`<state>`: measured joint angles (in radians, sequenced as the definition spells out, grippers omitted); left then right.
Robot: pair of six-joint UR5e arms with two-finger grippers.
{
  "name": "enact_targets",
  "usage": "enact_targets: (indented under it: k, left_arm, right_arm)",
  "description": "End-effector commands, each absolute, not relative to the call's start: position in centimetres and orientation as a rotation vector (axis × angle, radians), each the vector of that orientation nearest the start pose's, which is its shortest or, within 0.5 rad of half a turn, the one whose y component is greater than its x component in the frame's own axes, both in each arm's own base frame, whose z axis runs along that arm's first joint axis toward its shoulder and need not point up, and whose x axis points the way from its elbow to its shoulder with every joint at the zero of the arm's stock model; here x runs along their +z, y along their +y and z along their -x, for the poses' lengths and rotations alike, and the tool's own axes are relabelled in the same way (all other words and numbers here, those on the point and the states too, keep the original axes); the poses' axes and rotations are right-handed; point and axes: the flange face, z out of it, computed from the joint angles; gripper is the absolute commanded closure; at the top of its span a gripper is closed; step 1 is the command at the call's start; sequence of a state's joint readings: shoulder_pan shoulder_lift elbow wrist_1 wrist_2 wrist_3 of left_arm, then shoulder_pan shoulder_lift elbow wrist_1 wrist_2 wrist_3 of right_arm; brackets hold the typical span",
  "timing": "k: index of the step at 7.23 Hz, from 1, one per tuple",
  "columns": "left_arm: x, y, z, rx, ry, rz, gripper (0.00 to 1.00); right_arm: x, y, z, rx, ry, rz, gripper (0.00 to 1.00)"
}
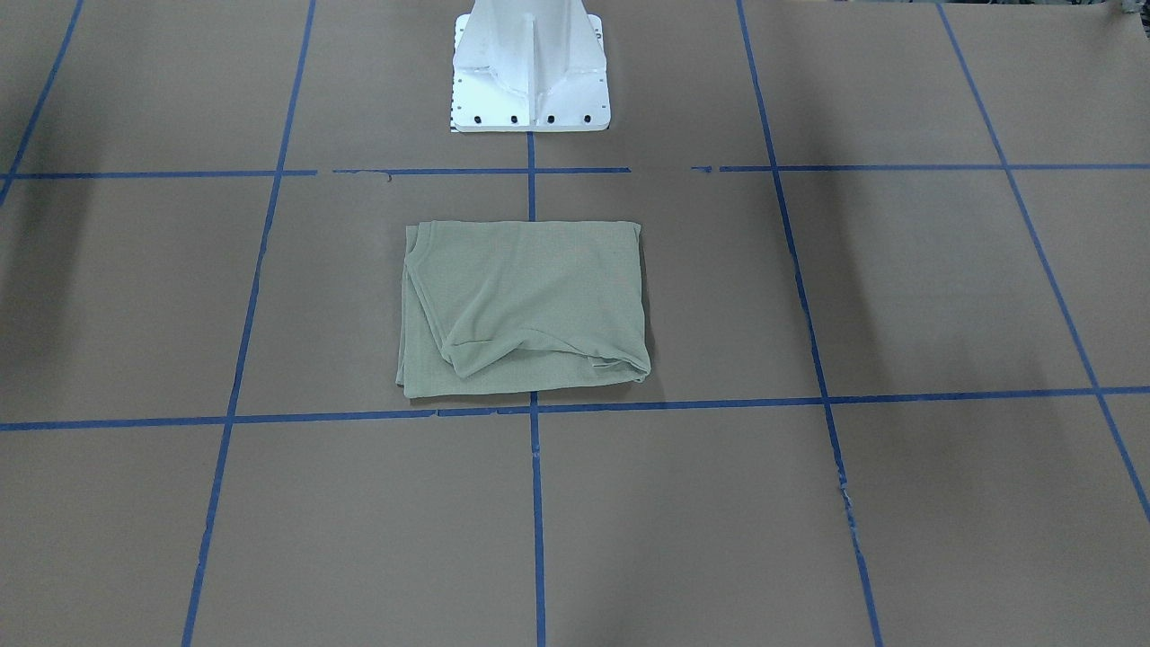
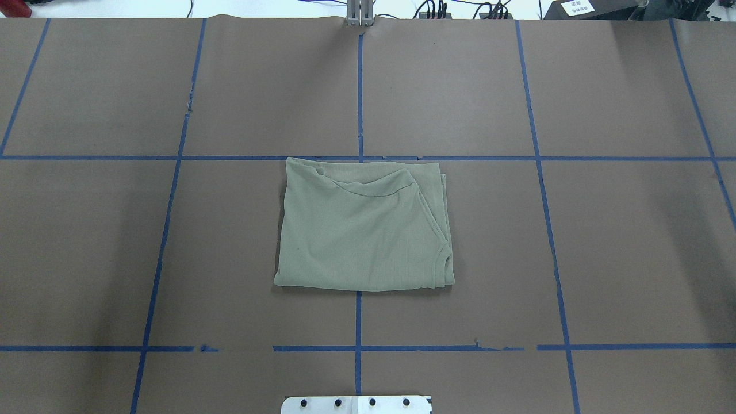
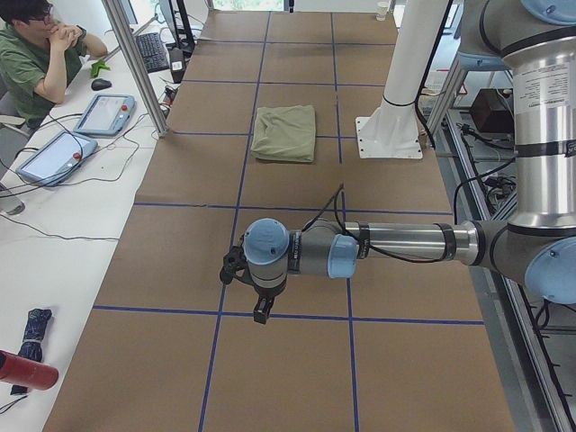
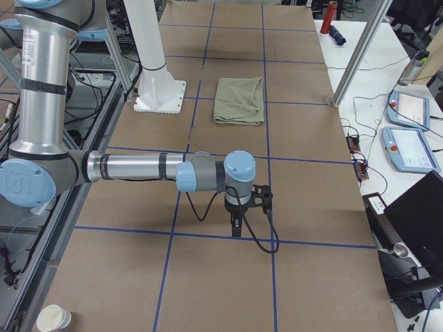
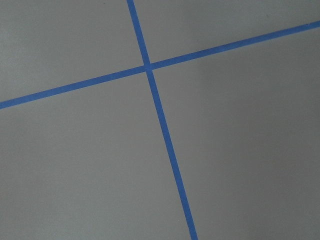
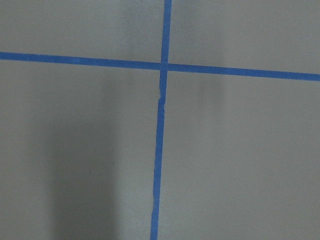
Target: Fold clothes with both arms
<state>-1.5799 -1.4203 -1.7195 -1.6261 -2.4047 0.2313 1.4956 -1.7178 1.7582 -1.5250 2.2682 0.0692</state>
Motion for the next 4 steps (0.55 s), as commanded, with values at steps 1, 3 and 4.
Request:
enact_targets:
  k: [1,3,4]
  left_arm:
    - [64.79,-42.96,6.45,0.228,0.809,-0.144,0.0]
    - [65.49,-42.93,6.45,0.223,0.811,-0.131,0.0]
    - [65.73,-42.82,6.46,0.22,0.81,-0.125,0.0]
  right_arm:
    - [63.39,-44.02,-3.63,-0.035,-0.702,-0.034,0.0]
    - [63.31,-44.09,-3.62,-0.036,-0.703,-0.036,0.0]
    - [63.39,-44.08,-3.62,-0.036,-0.703,-0.034,0.0]
